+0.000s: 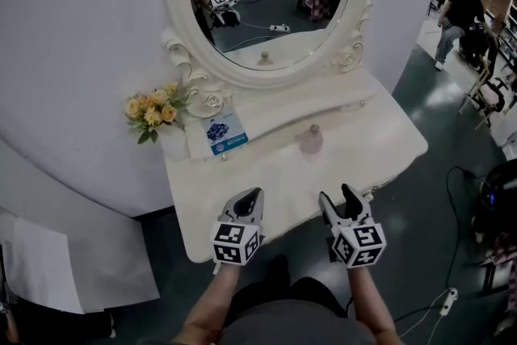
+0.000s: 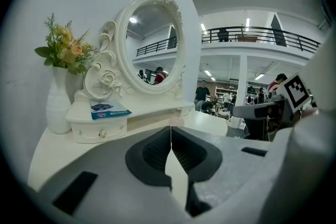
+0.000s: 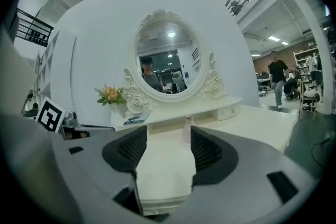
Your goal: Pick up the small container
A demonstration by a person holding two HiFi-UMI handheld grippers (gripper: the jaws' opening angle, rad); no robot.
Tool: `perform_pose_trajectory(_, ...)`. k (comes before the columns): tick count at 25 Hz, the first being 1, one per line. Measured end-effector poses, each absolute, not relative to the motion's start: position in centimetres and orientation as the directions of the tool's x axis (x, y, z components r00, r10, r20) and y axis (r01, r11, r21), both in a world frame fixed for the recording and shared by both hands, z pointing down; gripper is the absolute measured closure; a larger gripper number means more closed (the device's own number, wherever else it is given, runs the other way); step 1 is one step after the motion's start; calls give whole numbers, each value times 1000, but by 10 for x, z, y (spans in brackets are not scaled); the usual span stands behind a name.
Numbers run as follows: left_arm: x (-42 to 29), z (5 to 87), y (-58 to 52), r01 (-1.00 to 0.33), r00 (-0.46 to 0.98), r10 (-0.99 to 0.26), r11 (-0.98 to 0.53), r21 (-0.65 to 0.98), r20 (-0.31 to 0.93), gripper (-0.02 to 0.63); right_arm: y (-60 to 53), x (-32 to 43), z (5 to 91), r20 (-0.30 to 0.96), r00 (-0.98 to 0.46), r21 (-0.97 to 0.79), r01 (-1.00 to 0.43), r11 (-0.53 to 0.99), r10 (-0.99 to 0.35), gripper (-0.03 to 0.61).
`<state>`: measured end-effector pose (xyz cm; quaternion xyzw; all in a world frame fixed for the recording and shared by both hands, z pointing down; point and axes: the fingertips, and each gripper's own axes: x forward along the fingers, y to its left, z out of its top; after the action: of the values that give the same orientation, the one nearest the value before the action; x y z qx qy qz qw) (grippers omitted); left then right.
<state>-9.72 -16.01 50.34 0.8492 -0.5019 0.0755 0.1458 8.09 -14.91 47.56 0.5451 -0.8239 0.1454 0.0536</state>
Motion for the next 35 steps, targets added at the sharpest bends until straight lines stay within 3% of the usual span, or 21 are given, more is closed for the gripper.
perform_pose_trajectory(35,-112,537,-273,-904,425,-828,-371,211,366,606,-328,72,517,337,-398,-134,-917,375,-853,302)
